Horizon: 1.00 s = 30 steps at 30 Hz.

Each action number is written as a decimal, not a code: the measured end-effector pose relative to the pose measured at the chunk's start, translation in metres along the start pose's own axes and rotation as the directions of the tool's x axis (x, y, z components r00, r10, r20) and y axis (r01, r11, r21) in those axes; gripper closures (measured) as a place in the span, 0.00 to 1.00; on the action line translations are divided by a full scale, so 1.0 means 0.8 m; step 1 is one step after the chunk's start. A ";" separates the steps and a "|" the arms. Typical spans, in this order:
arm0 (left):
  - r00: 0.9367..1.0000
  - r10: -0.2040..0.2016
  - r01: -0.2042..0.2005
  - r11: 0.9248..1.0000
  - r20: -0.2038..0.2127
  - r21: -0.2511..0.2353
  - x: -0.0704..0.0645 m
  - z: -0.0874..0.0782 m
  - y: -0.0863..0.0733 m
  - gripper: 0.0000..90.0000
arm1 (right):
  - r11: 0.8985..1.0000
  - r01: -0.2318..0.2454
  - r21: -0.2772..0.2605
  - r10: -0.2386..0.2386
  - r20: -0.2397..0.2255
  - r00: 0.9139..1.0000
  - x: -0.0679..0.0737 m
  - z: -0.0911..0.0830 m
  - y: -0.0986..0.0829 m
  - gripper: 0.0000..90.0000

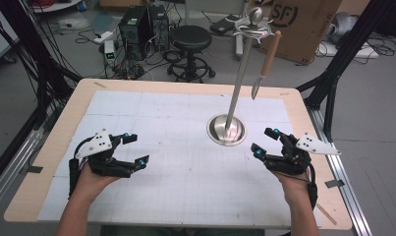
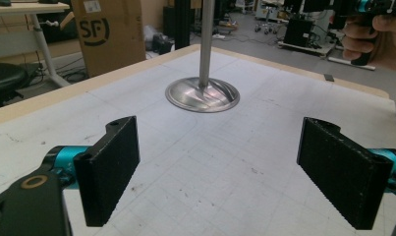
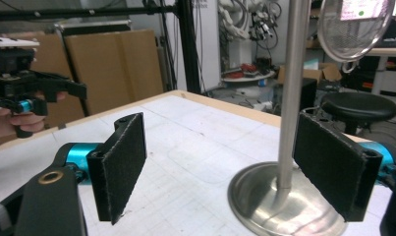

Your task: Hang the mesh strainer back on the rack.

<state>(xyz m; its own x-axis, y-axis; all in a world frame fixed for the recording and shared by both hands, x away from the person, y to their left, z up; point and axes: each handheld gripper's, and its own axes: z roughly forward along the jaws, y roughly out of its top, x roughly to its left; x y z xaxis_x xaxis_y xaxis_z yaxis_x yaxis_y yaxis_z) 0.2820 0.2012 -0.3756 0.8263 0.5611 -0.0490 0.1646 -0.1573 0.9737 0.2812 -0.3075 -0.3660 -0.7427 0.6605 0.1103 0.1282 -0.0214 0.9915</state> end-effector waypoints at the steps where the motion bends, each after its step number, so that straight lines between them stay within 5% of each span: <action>1: 1.000 0.001 -0.001 1.000 -0.002 -0.004 0.001 0.000 0.000 0.19 | 1.000 0.000 0.003 0.000 -0.004 1.000 0.001 0.001 -0.002 0.22; 30: 1.000 -0.004 0.004 1.000 0.016 0.000 -0.005 -0.002 -0.005 0.19 | 0.996 -0.004 0.093 0.002 0.017 1.000 -0.007 0.017 -0.027 0.19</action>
<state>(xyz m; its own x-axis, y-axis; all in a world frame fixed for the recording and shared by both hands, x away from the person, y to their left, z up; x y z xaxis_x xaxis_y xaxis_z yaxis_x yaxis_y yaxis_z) 0.2772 0.2012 -0.3787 0.8340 0.5489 -0.0566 0.1680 -0.1550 0.9735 0.2916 -0.3002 -0.3891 -0.7308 0.6734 0.1113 0.1918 0.0461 0.9803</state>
